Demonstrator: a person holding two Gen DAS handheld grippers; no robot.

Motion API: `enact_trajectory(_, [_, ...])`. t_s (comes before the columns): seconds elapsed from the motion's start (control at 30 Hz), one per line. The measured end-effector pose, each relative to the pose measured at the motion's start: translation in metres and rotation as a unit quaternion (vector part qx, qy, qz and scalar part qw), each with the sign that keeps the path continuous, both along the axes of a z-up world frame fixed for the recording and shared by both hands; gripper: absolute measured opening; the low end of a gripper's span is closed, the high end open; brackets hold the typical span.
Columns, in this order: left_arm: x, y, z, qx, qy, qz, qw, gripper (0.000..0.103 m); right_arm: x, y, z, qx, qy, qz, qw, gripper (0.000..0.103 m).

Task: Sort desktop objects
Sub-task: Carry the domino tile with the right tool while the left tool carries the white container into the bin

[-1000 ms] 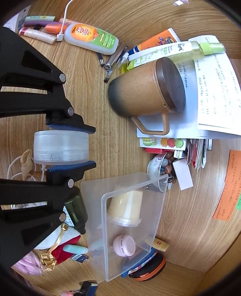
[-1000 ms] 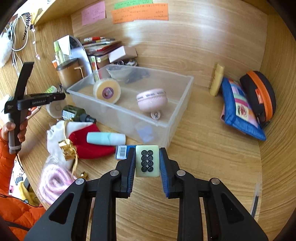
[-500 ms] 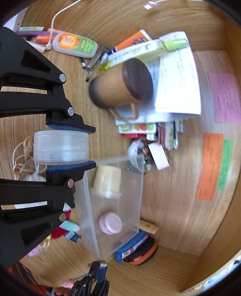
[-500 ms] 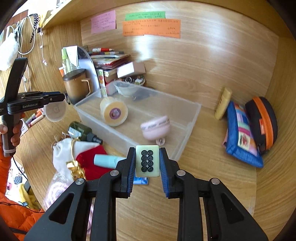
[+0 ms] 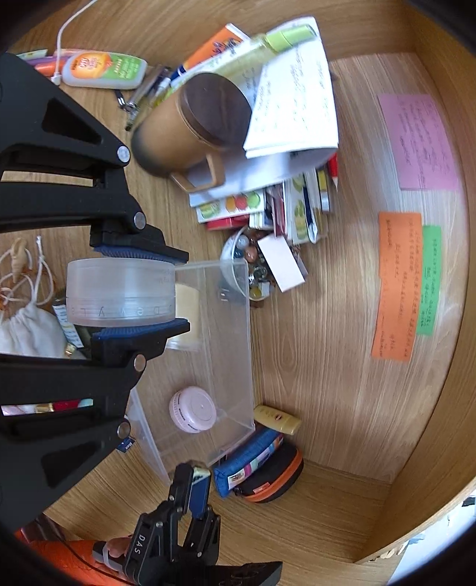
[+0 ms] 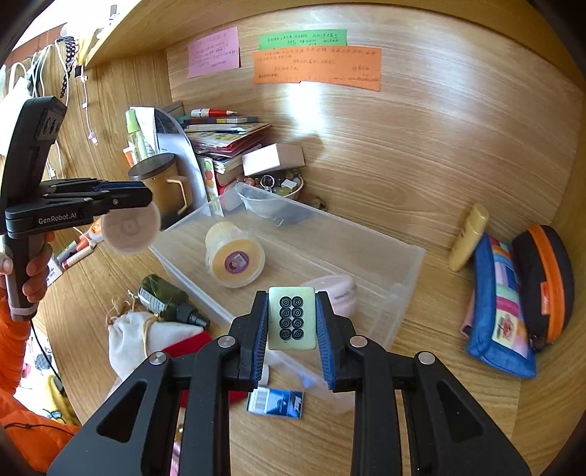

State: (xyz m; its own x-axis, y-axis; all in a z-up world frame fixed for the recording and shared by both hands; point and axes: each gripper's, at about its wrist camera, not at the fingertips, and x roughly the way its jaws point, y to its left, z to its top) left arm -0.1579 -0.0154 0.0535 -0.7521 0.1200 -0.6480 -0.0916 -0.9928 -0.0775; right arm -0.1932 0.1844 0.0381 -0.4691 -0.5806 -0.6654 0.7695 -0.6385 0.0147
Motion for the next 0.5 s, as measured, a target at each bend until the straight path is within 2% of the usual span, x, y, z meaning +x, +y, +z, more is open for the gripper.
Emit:
enact_trajectory(0.13, [-0.014, 0.002, -0.004, 0.01, -0.008, -0.011, 0.9999, 0.029, -0.007, -0.007, 0.0, 0.0, -0.004, 0.007, 1.0, 0.022])
enact_trajectory(0.5, [-0.045, 0.012, -0.019, -0.002, -0.031, -0.03, 0.9991, 0.029, -0.024, -0.031, -0.007, 0.013, -0.024, 0.031, 0.999, 0.022])
